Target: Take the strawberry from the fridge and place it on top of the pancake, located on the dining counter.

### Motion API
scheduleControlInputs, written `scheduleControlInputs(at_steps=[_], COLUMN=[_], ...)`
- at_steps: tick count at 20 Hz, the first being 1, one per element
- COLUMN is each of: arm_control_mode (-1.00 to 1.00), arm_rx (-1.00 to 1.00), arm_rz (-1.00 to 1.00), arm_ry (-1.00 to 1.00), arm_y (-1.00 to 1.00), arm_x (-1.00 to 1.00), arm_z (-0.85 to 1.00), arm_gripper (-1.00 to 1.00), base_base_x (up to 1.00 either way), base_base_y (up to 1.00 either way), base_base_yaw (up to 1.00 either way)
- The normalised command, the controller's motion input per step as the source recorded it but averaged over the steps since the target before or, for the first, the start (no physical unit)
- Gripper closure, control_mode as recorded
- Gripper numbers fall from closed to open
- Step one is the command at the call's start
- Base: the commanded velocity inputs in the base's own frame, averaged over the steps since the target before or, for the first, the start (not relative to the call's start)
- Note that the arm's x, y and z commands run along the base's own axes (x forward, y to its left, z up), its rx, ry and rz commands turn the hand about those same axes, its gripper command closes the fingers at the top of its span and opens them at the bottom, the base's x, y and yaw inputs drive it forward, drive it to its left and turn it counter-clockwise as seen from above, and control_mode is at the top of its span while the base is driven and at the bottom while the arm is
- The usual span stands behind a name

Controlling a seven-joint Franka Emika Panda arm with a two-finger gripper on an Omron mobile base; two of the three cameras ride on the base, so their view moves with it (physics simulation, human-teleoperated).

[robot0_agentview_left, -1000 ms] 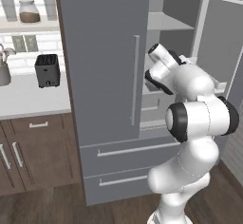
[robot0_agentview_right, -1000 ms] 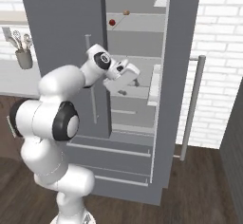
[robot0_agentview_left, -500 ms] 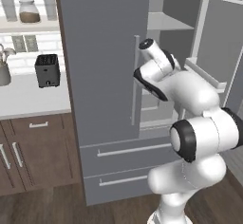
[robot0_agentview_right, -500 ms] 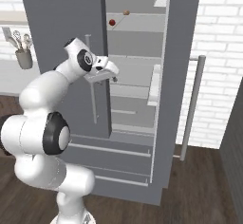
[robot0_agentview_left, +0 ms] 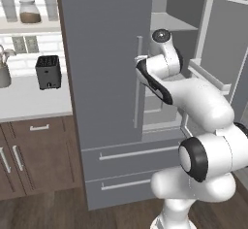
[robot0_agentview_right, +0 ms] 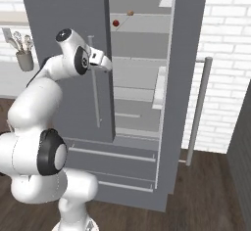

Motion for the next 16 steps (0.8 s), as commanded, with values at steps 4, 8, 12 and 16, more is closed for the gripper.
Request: scheduleControlInputs(at_steps=[4,8,12,16], arm_control_mode=[-1.00,-1.00,-1.00,-1.00], arm_rx=[0.00,0.00,-0.02,-0.01], arm_rz=[0.28,0.27,0.09,-0.05], arm_ry=[-0.13,-0.01,-0.05,-0.03], arm_y=[0.59,0.56,0.04,0.00], arm_x=[0.00,0.01,0.38,0.17], arm_z=[0.53,0.38,0.04,-0.01], arm_gripper=[-1.00,-1.00,-1.00,-1.00], base_base_x=[0.00,0.00,0.00,0.00], base_base_y=[0.00,0.00,0.00,0.00], base_base_yaw=[0.00,0.00,0.00,0.00])
